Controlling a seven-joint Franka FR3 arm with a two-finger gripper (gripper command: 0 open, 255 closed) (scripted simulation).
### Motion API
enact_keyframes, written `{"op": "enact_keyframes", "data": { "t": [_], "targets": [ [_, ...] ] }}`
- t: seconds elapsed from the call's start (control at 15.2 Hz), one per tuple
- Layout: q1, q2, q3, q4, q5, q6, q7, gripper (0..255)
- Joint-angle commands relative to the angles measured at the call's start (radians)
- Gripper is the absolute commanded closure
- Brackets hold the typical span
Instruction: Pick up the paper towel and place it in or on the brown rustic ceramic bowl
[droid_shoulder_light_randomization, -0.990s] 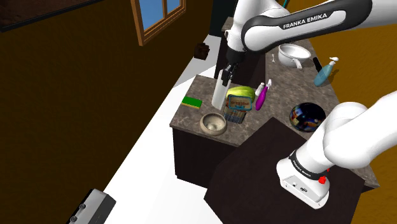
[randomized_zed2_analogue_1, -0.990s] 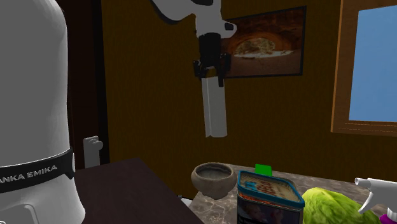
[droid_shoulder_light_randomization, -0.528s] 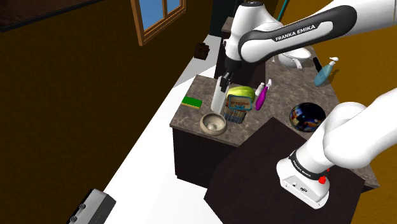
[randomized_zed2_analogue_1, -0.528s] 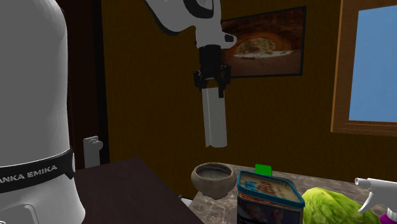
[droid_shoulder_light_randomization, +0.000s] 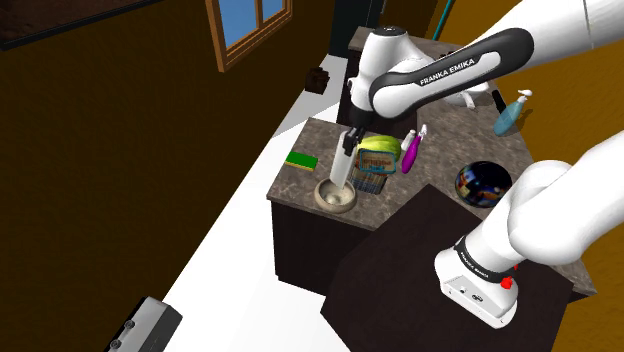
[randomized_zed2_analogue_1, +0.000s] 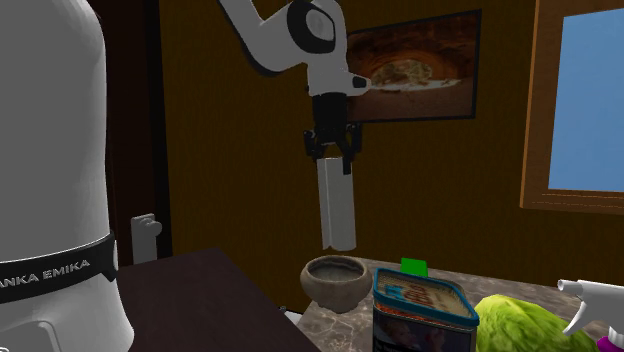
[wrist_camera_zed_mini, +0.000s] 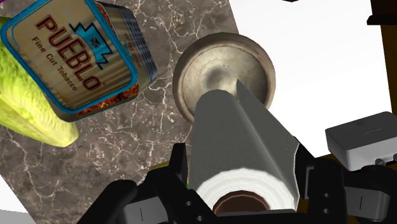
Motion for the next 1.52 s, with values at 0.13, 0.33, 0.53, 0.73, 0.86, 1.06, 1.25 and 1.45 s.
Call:
{"op": "enact_keyframes", "data": {
  "t": [0.13,0.33,0.53,0.73,0.86,1.06,1.25,1.45],
  "targets": [
    [0.000,0.040,-0.001,-0.019,-0.001,0.060,0.003,255],
    [-0.001,0.064,-0.001,-0.030,-0.002,0.094,0.005,255],
    [-0.001,0.064,-0.001,-0.030,-0.002,0.094,0.005,255],
    [-0.001,0.064,-0.001,-0.030,-0.002,0.094,0.005,255],
    [-0.001,0.064,-0.001,-0.030,-0.002,0.094,0.005,0],
    [-0.001,0.064,-0.001,-0.030,-0.002,0.094,0.005,0],
    [0.000,0.035,0.000,-0.020,-0.001,0.056,0.004,0],
    [0.003,-0.037,0.005,0.015,0.002,-0.051,0.004,0]
  ]
}}
